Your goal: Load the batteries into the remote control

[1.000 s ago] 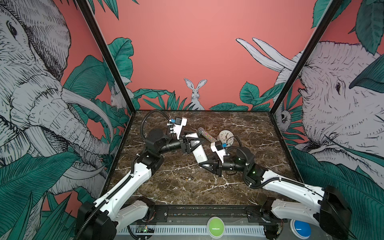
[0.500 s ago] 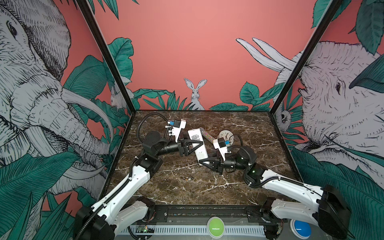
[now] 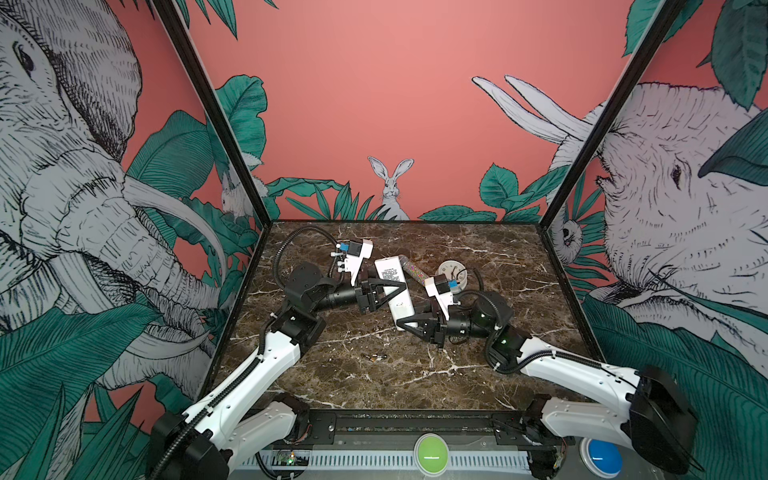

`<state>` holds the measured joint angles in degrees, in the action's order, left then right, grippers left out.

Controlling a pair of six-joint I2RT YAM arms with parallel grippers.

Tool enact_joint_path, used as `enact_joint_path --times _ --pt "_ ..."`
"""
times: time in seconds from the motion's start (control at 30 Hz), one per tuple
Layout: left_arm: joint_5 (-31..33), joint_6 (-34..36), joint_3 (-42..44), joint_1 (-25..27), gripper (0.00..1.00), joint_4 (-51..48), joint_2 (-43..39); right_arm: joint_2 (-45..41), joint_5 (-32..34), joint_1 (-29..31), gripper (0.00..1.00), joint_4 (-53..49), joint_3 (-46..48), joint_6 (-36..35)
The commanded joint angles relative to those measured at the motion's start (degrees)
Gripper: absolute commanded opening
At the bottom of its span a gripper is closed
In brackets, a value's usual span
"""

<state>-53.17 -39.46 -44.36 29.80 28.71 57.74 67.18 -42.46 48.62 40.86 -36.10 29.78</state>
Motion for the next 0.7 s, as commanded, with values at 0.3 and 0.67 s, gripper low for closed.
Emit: enact_joint_path --times 0.3,0.67 --pt "-0.6 -0.2 -0.6 0.9 0.22 2.5 0.6 0.4 -2.4 0.0 0.0 6.0 -0.7 0.2" --pt "-0.2 0.9 -1.7 1.0 0.04 -0.2 1.8 -1.5 0.6 -0.1 0.61 0.2 -0.9 -3.2"
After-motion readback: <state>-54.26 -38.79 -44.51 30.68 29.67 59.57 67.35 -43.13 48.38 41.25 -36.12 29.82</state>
